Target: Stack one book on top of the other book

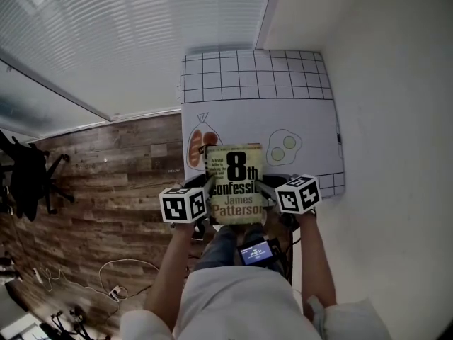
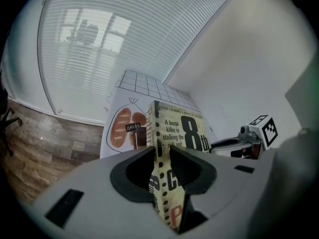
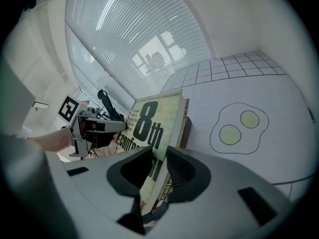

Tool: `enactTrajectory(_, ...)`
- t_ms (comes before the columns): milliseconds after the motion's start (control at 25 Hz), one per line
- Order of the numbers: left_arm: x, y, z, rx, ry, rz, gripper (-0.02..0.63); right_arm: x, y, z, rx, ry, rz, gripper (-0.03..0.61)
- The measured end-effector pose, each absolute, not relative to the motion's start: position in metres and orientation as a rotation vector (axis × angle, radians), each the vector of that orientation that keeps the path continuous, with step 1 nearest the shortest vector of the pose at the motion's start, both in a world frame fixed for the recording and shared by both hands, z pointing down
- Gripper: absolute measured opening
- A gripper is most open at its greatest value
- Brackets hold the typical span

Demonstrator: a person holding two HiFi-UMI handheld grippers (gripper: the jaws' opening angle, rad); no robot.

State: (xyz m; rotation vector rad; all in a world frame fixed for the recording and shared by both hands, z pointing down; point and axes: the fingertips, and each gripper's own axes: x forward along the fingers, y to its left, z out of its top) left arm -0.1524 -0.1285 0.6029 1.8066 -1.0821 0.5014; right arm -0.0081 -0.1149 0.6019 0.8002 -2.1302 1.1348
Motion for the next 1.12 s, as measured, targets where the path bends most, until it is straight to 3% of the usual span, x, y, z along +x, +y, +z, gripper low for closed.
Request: enactTrajectory(1120, -0.149, -0.139, 0.633, 1.811, -1.098, 0.542, 0.109, -0.006, -0.126, 0.628, 0.891, -2.083, 1.164, 0.095)
